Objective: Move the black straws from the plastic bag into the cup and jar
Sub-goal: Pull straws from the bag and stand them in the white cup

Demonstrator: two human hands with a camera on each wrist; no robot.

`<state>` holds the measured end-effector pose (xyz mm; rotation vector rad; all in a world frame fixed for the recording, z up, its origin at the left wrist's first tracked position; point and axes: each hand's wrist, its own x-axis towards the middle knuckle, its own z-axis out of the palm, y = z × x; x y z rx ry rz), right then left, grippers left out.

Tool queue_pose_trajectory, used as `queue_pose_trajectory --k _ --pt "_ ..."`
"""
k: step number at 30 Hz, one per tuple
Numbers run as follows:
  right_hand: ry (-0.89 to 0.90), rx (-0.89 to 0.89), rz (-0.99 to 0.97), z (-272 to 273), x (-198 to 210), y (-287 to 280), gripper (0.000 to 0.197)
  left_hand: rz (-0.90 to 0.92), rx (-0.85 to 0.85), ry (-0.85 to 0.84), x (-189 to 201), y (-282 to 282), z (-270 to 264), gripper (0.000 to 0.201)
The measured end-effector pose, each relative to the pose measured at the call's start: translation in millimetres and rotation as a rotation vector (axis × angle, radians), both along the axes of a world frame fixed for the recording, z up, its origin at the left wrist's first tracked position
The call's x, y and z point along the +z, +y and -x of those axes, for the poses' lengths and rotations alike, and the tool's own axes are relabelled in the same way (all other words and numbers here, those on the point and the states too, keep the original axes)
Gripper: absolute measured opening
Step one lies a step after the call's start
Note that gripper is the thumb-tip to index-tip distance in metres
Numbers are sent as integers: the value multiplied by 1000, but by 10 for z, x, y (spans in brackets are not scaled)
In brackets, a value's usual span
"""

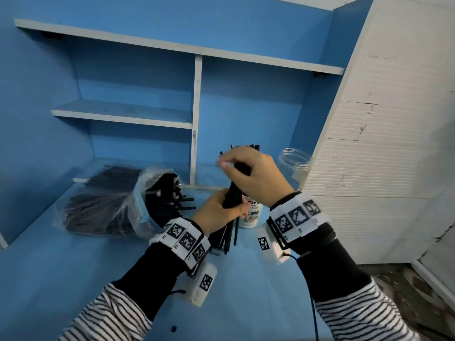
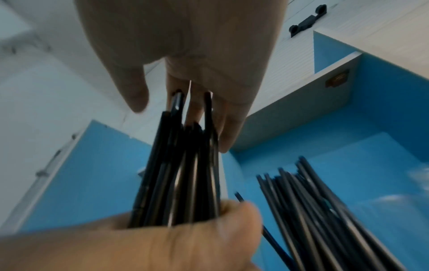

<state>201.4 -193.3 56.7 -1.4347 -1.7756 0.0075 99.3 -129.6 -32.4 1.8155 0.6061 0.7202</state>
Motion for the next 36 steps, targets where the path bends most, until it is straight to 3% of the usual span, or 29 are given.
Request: queue_pose_trajectory --k 4,10,15,18,20,23,25,27,29,31,33,36 --pt "-35 -22 -90 -80 -223 49 16 47 -7 129 -94 -10 -10 20" --pt "-21 -9 -133 -39 -215 49 18 93 84 56 83 -65 -20 22" --pt "-45 31 -98 27 -377 32 26 114 115 324 -56 -22 29 26" --pt "-21 16 -92 31 -354 9 28 108 86 366 -82 1 52 32" --pt "33 17 -58 12 -272 -40 47 97 104 297 -41 -16 57 32" --pt "256 6 41 -53 -143 -136 93 87 85 178 61 -46 65 33" --pt "332 -32 87 -111 -90 -183 108 67 29 128 145 -66 71 32" --pt "285 -24 173 -170 -71 -197 97 35 -59 110 246 -101 72 24" --pt "226 60 296 -201 -57 -186 70 -1 -178 142 345 -147 60 21" --pt "193 127 364 -226 -41 -155 43 -28 -278 205 404 -181 24 31" --pt "153 130 320 -263 6 -117 19 -40 -271 205 407 -177 -36 37" --pt "108 96 245 -341 125 -69 24 -31 -142 60 357 -106 -113 28"
